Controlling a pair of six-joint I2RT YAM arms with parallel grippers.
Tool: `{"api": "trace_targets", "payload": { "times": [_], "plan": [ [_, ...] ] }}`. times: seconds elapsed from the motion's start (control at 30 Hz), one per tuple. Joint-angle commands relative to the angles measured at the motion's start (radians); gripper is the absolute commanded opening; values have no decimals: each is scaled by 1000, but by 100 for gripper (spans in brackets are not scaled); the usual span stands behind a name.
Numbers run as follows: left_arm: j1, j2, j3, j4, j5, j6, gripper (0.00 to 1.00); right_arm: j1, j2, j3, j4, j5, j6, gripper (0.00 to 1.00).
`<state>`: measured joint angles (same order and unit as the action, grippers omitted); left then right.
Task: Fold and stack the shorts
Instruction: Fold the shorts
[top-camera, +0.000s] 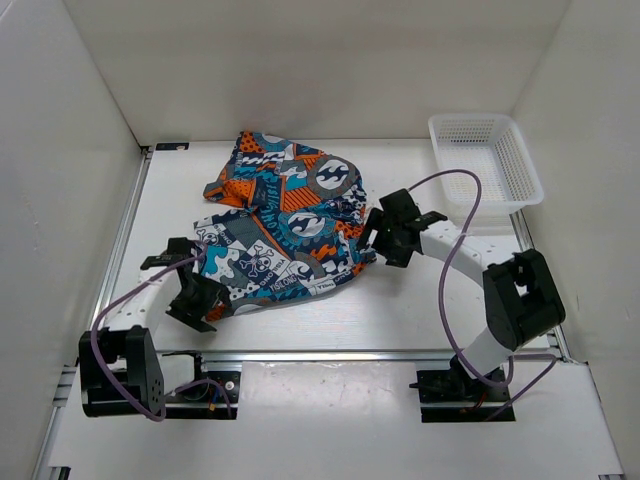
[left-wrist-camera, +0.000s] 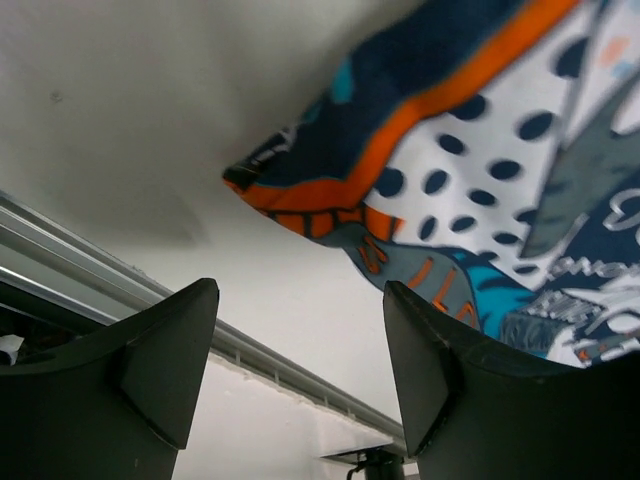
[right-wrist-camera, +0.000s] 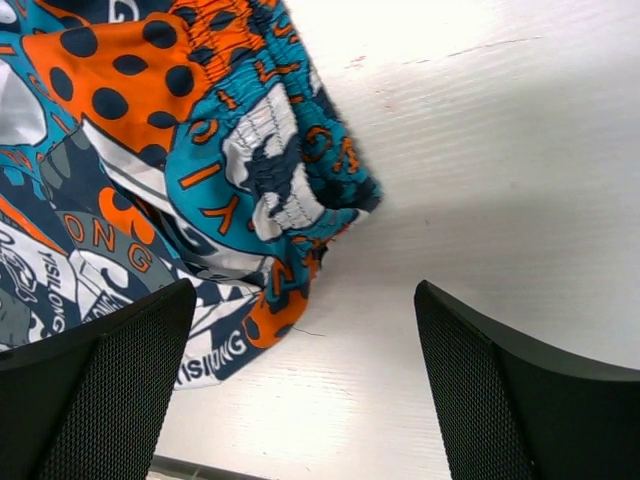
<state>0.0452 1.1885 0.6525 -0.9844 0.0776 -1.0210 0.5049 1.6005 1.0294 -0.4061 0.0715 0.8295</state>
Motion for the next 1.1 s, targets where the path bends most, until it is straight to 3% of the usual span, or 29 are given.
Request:
{"api": "trace_targets", "payload": {
  "times": [0.0,0.17,0.33,0.43,0.47,0.5,0.53,0.67,0.73,0.9,1.0,1.07],
  "plan": [
    [7,17,-31,59,-38,-87,78,-9,-42,-11,-17,21,-21,94],
    [16,95,-31,82,-81,-131,78,-28,-63,-40,-17,11,-30,95],
    [16,134,-11,134,-128,-171,71,-62,-111,-84,-17,-19,-39,95],
    [16,186,30,135,-153,-171,51,-89,-135,-121,-17,-41,-40,95],
    [16,197,42,135,-153,-162,26,-104,-136,-130,-7,-68,-40,95],
    [16,209,55,135,-163,-162,13,-120,-136,-130,-7,-90,-40,95],
    [16,229,64,135,-164,-148,10,-120,-136,-146,24,-116,-40,95],
    [5,250,87,135,-153,-128,10,-120,-114,-157,101,-217,-23,91],
    [-14,250,87,144,-153,-128,10,-120,-80,-157,136,-251,3,82],
    [-15,221,87,144,-153,-119,10,-89,-4,-157,208,-312,54,79],
    [-15,221,87,144,-153,-110,10,-78,42,-146,239,-285,68,69],
    [-15,221,87,144,-153,-100,10,-78,76,-137,250,-257,68,55]
  ]
}}
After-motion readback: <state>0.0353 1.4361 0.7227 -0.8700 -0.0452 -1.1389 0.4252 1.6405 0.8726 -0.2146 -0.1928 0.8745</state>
